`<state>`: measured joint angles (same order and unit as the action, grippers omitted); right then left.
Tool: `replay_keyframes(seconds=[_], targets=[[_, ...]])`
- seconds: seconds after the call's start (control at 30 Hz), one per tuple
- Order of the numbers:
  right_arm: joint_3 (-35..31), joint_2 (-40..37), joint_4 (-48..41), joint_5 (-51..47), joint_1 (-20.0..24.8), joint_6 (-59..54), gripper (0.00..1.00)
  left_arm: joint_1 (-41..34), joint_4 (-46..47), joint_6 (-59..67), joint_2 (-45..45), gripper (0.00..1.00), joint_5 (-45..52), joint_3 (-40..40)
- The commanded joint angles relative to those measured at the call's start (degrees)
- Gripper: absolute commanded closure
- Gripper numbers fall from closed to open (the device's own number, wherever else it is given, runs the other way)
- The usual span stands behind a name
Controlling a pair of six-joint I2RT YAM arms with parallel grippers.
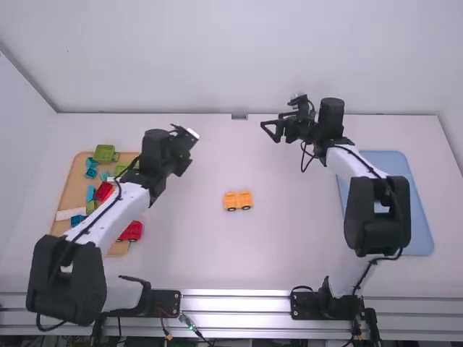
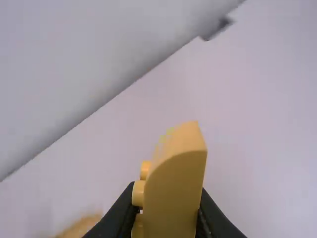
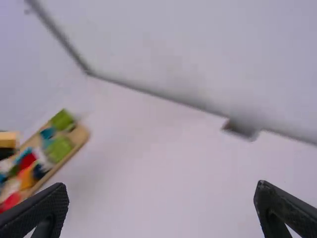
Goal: Assemble lego blocks to make yellow taxi
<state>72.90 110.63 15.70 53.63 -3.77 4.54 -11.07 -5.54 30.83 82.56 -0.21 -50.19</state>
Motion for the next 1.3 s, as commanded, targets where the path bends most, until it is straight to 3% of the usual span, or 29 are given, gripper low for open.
replay_keyframes(seconds=[0.0,0.27,0.47,0.57,0.77,1.0,1.27], targets=[[3.82,2.71,0.17,15.98,-1.16,0.63,0.01,-2.62,-1.46,4.98,3.30,0.99,-0.61,-0.96],[3.82,4.37,-1.64,19.45,-4.07,0.61,0.01,-7.06,-1.70,7.19,8.96,0.99,3.41,-4.94],[3.85,4.37,-8.22,13.73,-7.23,-0.55,0.05,-10.19,-4.31,6.97,9.57,0.99,2.51,-4.92],[3.85,4.37,-9.70,13.60,-7.96,-1.84,0.08,-10.71,-5.07,6.95,9.57,0.98,3.65,-4.92],[3.85,4.37,-10.73,14.03,-8.79,-1.36,0.27,-10.69,-5.90,6.43,9.57,0.99,9.14,-4.92],[3.85,4.37,-12.28,13.97,-10.36,-1.99,0.32,-10.95,-5.88,6.03,9.57,0.99,13.07,-4.92],[3.85,4.37,-14.71,12.52,-11.23,-1.97,0.40,-11.47,-7.02,5.42,9.57,0.98,11.17,-4.90]])
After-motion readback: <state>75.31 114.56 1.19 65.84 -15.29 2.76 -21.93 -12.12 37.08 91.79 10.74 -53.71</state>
